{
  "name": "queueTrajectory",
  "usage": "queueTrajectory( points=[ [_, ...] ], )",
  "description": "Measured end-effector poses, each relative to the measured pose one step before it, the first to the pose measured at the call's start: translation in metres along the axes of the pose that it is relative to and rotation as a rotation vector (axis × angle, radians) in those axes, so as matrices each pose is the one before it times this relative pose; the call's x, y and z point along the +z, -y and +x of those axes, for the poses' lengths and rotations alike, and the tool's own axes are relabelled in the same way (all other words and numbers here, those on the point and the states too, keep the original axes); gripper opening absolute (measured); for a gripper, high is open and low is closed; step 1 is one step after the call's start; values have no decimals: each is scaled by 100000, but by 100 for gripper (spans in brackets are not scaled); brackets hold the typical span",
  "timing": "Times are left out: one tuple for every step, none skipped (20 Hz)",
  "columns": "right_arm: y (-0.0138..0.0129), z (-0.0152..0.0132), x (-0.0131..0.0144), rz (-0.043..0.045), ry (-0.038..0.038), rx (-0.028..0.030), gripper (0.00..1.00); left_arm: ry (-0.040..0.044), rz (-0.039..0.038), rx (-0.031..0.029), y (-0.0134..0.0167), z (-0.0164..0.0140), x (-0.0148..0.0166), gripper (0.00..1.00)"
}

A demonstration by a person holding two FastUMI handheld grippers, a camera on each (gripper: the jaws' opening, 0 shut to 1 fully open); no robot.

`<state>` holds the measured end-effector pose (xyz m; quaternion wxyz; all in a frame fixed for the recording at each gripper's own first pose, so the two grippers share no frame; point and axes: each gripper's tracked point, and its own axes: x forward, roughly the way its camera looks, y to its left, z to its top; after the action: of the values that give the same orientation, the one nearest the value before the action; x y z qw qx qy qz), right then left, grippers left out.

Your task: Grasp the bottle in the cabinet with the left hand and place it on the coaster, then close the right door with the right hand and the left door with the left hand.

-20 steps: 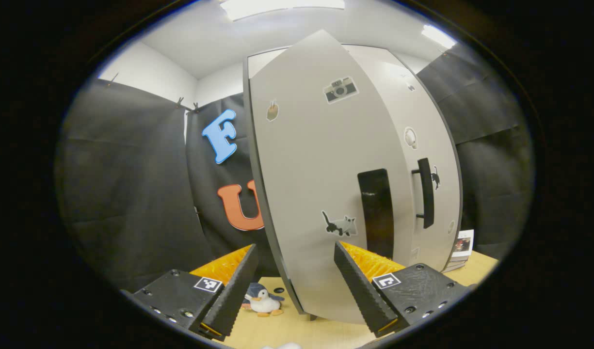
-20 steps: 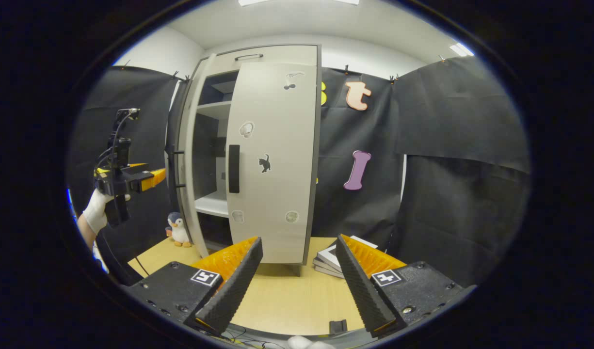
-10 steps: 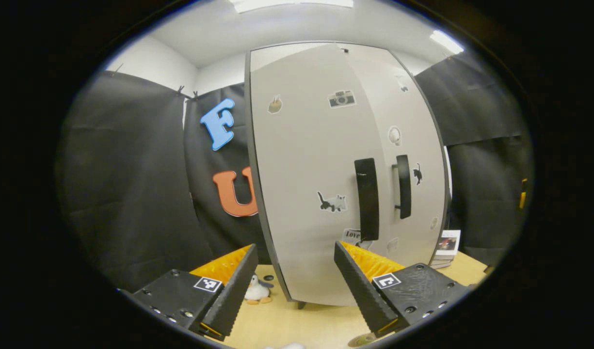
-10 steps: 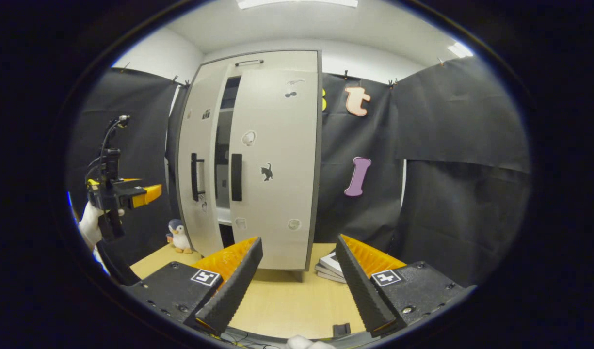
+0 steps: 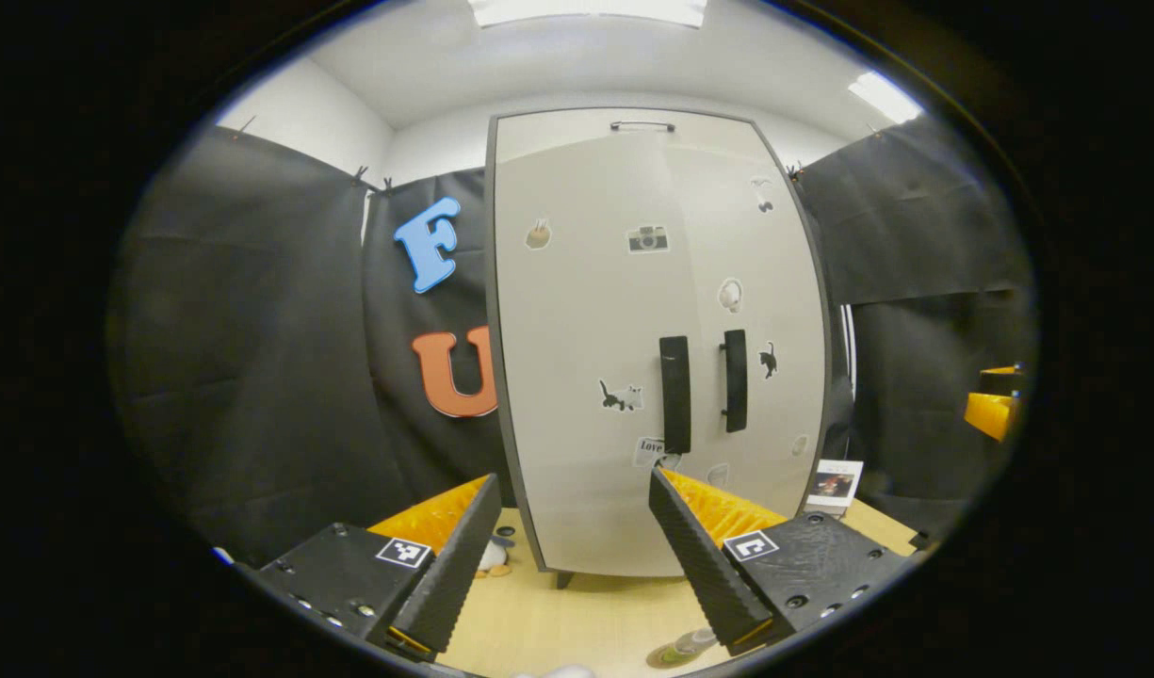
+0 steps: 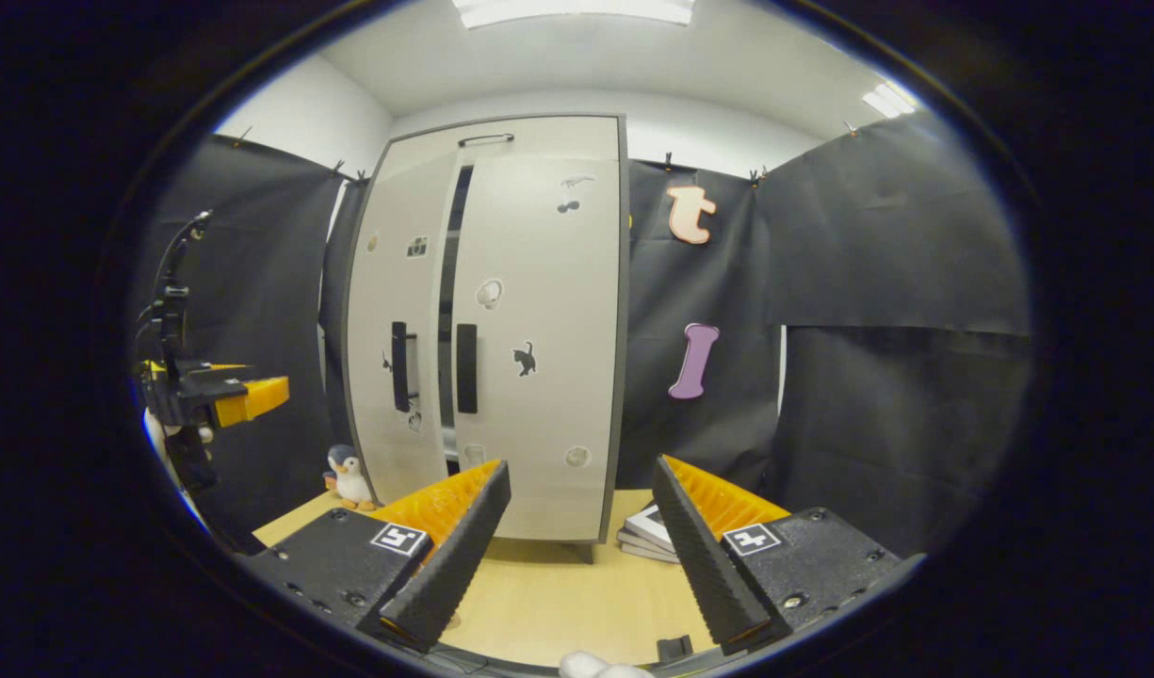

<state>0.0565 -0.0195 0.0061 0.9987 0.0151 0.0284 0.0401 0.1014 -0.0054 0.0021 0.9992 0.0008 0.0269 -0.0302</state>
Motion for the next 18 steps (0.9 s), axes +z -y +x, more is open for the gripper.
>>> queueTrajectory(
  points=[
    [-125,28,23,405,508,-474,100,21,413,639,-157,-699,-36,98],
    [36,2,184,632,912,-850,99,-86,711,1080,-279,-697,-102,97],
    [-125,-1,130,466,472,-124,100,-627,397,1296,-240,-822,-397,97],
    [-255,67,-29,155,155,239,99,293,435,1685,-513,-607,-212,97],
    [-74,30,-71,47,185,-351,99,-337,40,1274,-275,-574,-303,97],
    [-69,-48,-40,-117,156,-352,99,-1020,-683,957,-261,-487,-611,97],
    [-99,1,-177,-245,-37,-288,99,-651,-744,665,-115,-458,-544,97],
    [-202,0,-78,-168,199,134,99,-574,-707,460,22,-457,-482,97],
    [-185,54,-225,-597,-190,-160,99,-60,-152,864,-210,-303,-352,97],
    [-28,7,-179,-571,-141,-485,99,-50,335,529,-186,-163,-190,96],
    [-185,-33,-205,-40,-302,38,99,187,907,100,-59,-144,-111,97],
    [-331,-39,-137,93,-116,447,99,-131,1183,47,-92,1,-86,97],
    [-263,-106,-95,-226,-72,278,100,-259,710,-26,-100,-46,-162,97],
    [-158,-36,-70,-459,-8,275,99,104,15,7,-46,-42,116,97],
    [-73,38,-41,-311,-19,110,100,391,-337,-382,59,24,232,97],
    [-33,31,7,-134,221,-43,99,417,-289,-205,29,-30,185,97],
    [-31,-3,66,-183,187,-114,99,384,24,-349,8,92,150,97],
    [35,42,60,-183,104,-169,99,286,15,-73,24,2,141,97]
  ],
)
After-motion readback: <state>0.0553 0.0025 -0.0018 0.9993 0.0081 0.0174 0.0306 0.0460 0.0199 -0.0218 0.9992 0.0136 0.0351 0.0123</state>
